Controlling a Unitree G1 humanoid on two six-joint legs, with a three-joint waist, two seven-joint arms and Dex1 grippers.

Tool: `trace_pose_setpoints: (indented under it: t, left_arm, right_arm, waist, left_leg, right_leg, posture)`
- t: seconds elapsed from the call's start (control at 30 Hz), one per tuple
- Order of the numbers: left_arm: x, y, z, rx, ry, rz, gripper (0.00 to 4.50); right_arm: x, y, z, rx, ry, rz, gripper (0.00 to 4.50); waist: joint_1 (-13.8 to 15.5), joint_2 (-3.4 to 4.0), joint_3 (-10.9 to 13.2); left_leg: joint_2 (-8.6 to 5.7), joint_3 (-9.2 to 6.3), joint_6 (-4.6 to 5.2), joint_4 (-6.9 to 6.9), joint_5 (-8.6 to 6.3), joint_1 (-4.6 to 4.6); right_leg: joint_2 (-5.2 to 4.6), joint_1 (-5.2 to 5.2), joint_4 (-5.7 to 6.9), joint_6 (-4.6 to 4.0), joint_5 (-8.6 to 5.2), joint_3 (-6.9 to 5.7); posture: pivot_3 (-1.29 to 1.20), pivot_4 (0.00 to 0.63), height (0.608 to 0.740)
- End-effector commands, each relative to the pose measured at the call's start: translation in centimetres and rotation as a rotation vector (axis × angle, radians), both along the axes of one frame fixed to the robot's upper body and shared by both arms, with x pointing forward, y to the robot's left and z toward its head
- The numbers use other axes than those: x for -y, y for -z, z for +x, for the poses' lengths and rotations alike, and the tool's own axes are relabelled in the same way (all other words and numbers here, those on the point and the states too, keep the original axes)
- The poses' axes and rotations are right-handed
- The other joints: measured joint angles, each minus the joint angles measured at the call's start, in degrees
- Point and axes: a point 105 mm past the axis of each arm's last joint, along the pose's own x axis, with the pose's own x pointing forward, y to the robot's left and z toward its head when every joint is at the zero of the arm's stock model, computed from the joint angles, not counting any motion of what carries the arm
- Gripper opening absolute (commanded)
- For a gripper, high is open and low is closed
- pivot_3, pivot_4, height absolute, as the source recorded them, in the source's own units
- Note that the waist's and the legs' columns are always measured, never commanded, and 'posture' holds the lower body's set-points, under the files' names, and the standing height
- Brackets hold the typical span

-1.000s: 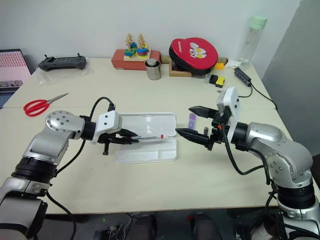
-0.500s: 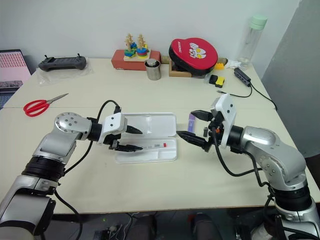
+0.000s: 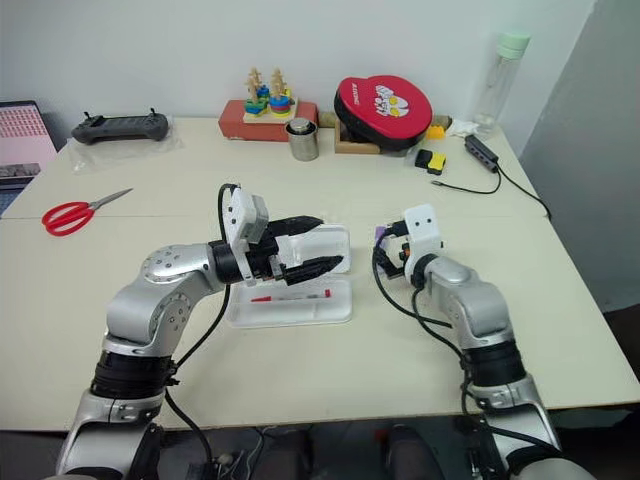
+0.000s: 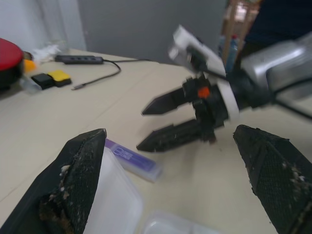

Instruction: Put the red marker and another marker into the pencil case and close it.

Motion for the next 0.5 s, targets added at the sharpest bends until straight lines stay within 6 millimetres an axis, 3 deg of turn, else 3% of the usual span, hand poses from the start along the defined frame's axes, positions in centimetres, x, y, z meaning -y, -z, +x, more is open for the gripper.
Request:
trace_pose_setpoints:
  t: [0.03,0.23,0.5]
  left_arm:
    - [0.5,-1.0,0.4,0.074,-0.076,0.008,4.45]
    - [1.9,-0.6,0.1,0.071,-0.079,-0.001,4.45]
    - [1.9,-1.0,0.3,0.073,-0.091,-0.024,4.5]
  right_arm:
    - [-1.0,-0.3,0.8,0.028,0.014,-0.024,4.5]
    - [-1.9,2.2,1.0,-0.049,0.033,-0.087,4.5]
    - [-1.0,3.0,1.2,-0.068,0.095,-0.11,2.94]
  waist:
    - [0.0,0.0,0.0]
    - [0.1,0.0,0.0]
    - [0.0,0.0,0.0]
  left_leg:
    - [0.0,0.0,0.01,0.01,0.01,0.0]
    - [-0.02,0.01,0.02,0.0,0.02,-0.01]
    - [-0.01,0.0,0.03,0.01,0.03,0.04]
  right_leg:
    - [0.0,0.0,0.0,0.02,0.01,0.0]
    - [0.0,0.0,-0.05,0.01,0.04,0.02]
    - [0.0,0.02,0.0,0.04,0.04,0.01]
  posture:
    - [0.0,0.15,0.74]
    - [0.0,0.15,0.74]
    - [0.0,0.15,0.74]
